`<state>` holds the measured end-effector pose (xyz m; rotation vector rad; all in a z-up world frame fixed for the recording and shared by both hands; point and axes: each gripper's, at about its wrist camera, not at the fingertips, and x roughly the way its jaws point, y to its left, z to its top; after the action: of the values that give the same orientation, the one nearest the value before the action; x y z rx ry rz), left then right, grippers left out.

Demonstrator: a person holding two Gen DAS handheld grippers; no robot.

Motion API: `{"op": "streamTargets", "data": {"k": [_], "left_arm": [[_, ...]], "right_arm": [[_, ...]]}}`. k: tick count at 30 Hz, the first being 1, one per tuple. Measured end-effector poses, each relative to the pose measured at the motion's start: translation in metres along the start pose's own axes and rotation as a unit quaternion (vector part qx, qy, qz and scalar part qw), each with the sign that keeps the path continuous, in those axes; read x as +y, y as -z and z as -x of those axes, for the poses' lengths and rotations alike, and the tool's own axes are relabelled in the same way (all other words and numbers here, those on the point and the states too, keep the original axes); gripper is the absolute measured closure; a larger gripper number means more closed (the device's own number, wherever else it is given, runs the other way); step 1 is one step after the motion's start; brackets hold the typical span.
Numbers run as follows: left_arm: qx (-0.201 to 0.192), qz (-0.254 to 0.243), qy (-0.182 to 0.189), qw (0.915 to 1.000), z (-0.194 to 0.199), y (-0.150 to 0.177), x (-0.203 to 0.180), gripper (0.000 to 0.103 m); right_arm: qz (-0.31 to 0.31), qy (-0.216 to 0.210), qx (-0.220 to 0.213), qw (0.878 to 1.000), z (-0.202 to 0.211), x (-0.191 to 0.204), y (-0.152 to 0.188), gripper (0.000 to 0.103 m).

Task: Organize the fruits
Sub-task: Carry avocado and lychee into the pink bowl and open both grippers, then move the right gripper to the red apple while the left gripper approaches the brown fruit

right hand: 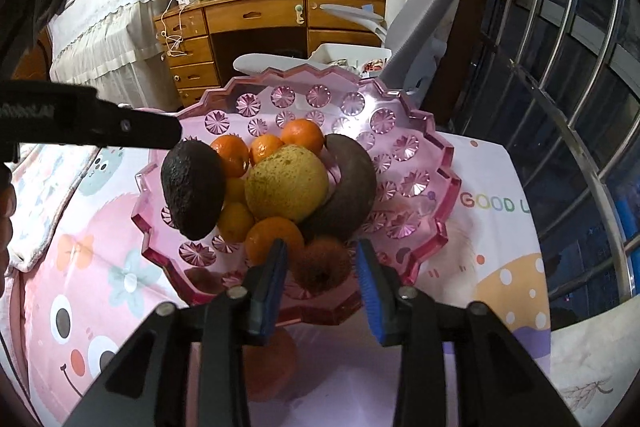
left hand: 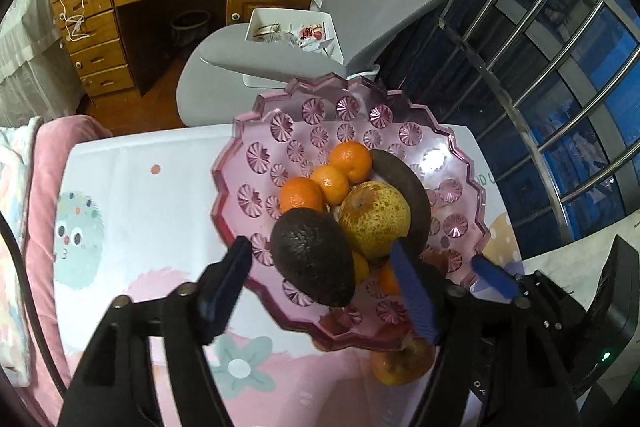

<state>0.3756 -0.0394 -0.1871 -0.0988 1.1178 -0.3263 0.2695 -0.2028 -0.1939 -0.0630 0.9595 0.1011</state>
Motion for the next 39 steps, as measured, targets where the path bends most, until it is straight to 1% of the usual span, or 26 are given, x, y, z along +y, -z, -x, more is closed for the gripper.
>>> {"op": "streamTargets", "data": {"k": [3,7,10,12,17,20,23,27,30,32,35,39], "left_arm": [[0.005,-0.003,-0.003,1.0,0.005,0.005,0.005,0.029],[0.01,-0.002,-0.005,0.9999,0.014,0.02,0.016,0.029],[0.012,-0.003,0.005,0.9999,0.016,0.036,0.027,0.029],[0.021,0.001,0.011,0.9997,0.015,0.047,0.033,0.029],[0.051,0.003,0.023,0.9984,0.004,0.072,0.04,0.029],[0.071,0.003,0.028,0.9971,-0.008,0.084,0.042,0.029],[0.087,-0.004,0.033,0.9956,-0.022,0.092,0.04,0.029],[0.096,-0.013,0.04,0.9945,-0.039,0.096,0.034,0.029],[0.095,-0.013,0.049,0.9942,-0.051,0.097,0.03,0.029],[0.096,-0.012,0.049,0.9941,-0.058,0.096,0.027,0.029],[0.097,-0.006,0.053,0.9939,-0.066,0.097,0.028,0.029],[0.097,-0.001,0.051,0.994,-0.073,0.096,0.027,0.031]], "right_arm": [[-0.007,0.0,-0.011,1.0,0.009,-0.001,0.002,0.05],[-0.019,-0.003,-0.027,0.999,0.022,0.0,0.009,0.048],[-0.034,-0.009,-0.034,0.999,0.033,0.0,0.021,0.046],[-0.041,-0.014,-0.039,0.998,0.039,0.0,0.029,0.041],[-0.051,-0.024,-0.047,0.997,0.052,0.008,0.051,0.038],[-0.057,-0.019,-0.044,0.997,0.053,0.013,0.064,0.035],[-0.059,-0.021,-0.039,0.997,0.05,0.018,0.073,0.034],[-0.057,-0.028,-0.028,0.998,0.04,0.025,0.086,0.034],[-0.049,-0.022,-0.016,0.998,0.031,0.03,0.092,0.034],[-0.042,-0.017,-0.013,0.999,0.025,0.033,0.094,0.034],[-0.034,-0.021,-0.01,0.999,0.017,0.037,0.097,0.034],[-0.024,-0.012,-0.005,1.0,0.007,0.041,0.097,0.034]]}}
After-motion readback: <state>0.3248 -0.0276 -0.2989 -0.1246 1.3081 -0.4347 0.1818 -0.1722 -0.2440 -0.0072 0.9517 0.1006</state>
